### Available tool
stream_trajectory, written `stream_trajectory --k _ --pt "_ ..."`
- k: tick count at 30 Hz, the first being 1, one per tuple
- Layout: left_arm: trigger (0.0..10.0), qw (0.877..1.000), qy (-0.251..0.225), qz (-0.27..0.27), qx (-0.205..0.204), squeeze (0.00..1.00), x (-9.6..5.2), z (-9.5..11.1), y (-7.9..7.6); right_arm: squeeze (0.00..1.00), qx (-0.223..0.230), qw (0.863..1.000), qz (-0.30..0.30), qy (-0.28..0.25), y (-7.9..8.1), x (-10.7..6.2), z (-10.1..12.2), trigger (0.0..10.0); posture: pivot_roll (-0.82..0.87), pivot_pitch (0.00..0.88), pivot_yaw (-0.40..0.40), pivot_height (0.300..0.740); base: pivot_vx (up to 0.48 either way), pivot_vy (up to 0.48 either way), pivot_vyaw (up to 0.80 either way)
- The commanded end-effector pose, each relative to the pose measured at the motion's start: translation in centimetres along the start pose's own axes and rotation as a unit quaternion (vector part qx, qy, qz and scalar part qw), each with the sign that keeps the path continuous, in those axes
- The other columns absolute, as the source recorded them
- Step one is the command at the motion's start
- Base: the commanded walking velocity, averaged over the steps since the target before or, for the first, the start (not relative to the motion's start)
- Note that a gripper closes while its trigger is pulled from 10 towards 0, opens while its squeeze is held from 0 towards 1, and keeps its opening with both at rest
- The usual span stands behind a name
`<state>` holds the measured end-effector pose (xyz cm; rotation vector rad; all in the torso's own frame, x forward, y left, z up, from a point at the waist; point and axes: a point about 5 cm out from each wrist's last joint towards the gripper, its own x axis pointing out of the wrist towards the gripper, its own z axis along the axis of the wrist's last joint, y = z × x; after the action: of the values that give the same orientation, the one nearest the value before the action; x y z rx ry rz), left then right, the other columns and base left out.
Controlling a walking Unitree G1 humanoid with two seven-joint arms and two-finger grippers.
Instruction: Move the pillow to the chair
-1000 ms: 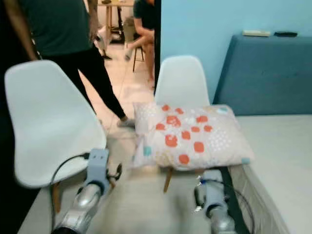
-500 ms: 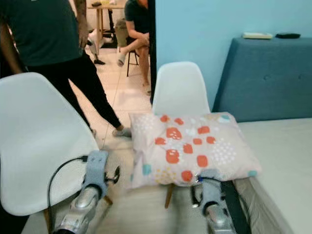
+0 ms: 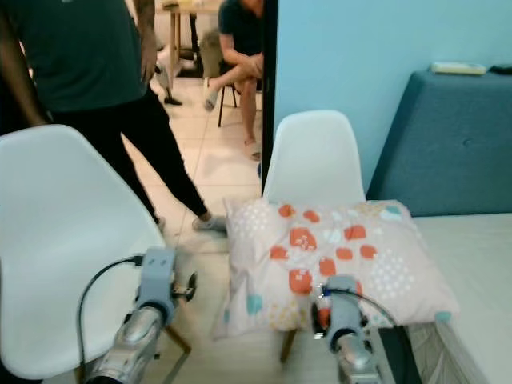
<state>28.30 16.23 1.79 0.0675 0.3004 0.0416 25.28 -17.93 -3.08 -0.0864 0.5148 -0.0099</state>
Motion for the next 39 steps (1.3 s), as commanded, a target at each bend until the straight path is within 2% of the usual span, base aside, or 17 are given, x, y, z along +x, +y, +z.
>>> stream_trajectory --k 1,12,20,23,39 --pt "10.0 1.000 0.004 -0.005 -0.001 0.00 -0.03 -0.10 -0.44 0.00 0.000 1.000 -0.012 0.006 -0.80 -0.12 -0.26 10.0 0.04 0.041 -0.011 0.740 0.319 0.000 0.00" --pt "10.0 1.000 0.003 -0.005 0.000 0.00 0.00 -0.03 -0.41 0.00 -0.001 1.000 -0.012 0.010 -0.69 -0.17 -0.44 10.0 0.05 0.041 -0.009 0.740 0.316 0.000 0.00" --pt "10.0 1.000 -0.003 -0.006 0.009 0.00 0.10 0.20 -0.54 0.00 -0.001 1.000 -0.013 0.009 -0.70 -0.14 -0.38 10.0 0.05 0.038 -0.008 0.740 0.000 0.000 0.00" --pt "10.0 1.000 -0.002 -0.004 0.025 0.00 0.11 0.21 -0.65 0.00 0.000 1.000 -0.012 0.008 -0.65 -0.09 -0.27 10.0 0.05 0.039 -0.007 0.740 0.000 0.000 0.00" --pt "10.0 1.000 -0.004 0.000 0.028 0.00 0.19 0.26 -0.50 0.00 -0.001 1.000 -0.010 0.006 -0.43 0.07 0.01 10.0 0.05 0.028 -0.010 0.740 0.000 -0.453 0.00"
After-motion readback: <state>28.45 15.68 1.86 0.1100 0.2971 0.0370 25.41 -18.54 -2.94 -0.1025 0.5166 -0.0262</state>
